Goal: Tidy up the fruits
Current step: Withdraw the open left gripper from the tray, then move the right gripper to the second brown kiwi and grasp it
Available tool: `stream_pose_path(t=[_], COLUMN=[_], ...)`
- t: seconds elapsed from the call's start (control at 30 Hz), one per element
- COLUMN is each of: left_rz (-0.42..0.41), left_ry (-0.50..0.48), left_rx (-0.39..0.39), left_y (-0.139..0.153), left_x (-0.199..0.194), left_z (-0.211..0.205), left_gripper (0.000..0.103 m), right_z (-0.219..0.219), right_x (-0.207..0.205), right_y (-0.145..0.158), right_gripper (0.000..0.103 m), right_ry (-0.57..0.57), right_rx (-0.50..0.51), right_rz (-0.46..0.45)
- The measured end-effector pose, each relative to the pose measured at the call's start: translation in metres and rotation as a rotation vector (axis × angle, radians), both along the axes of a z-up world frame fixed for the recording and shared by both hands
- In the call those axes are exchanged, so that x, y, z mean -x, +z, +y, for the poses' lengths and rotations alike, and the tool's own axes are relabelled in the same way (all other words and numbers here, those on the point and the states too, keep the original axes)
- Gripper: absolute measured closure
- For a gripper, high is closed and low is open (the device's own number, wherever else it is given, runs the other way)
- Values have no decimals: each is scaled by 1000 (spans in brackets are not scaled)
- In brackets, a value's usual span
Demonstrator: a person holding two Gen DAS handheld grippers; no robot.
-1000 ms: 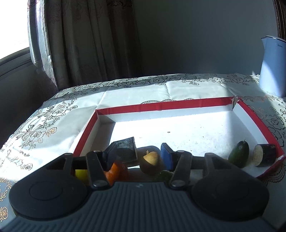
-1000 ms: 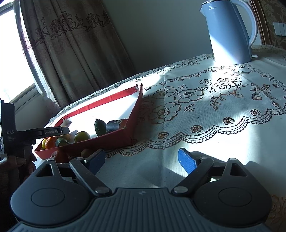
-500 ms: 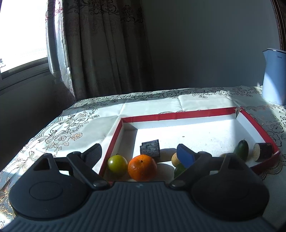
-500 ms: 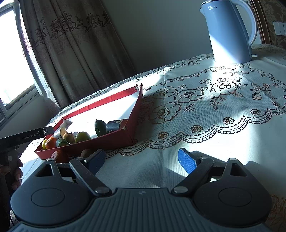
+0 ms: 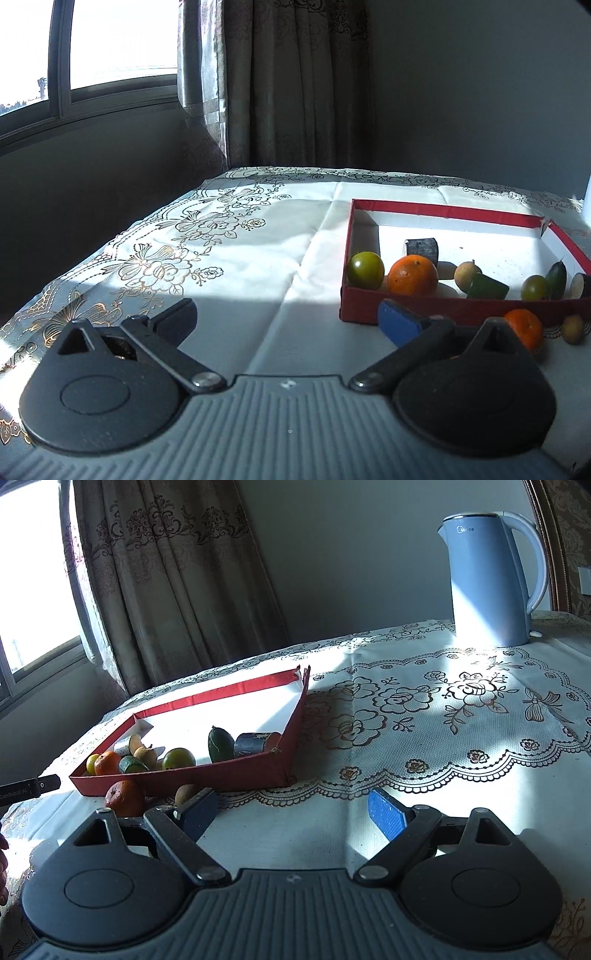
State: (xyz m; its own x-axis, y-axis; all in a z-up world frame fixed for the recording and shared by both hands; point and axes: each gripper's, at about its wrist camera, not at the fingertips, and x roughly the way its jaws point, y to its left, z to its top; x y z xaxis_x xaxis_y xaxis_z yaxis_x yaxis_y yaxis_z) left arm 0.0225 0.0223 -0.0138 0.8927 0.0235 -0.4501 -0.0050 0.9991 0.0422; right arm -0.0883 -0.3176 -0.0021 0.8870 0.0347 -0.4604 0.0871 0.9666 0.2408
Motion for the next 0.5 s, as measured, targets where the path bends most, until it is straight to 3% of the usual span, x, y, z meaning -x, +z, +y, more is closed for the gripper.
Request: stream_pose_path(t=[0.3,0.5], left_rz=[59,84], left_ry=[2,6], left_rx=[75,136], left_y=[-9,-11], left_x=[-8,-11], left_z=[14,23], left_gripper=[0,0], right_z=[62,77], right_x=[-17,-31], right_y=[8,6], right_gripper=[14,14], right_ry=[165,186], right_rx=[157,201], right_rz=[5,18])
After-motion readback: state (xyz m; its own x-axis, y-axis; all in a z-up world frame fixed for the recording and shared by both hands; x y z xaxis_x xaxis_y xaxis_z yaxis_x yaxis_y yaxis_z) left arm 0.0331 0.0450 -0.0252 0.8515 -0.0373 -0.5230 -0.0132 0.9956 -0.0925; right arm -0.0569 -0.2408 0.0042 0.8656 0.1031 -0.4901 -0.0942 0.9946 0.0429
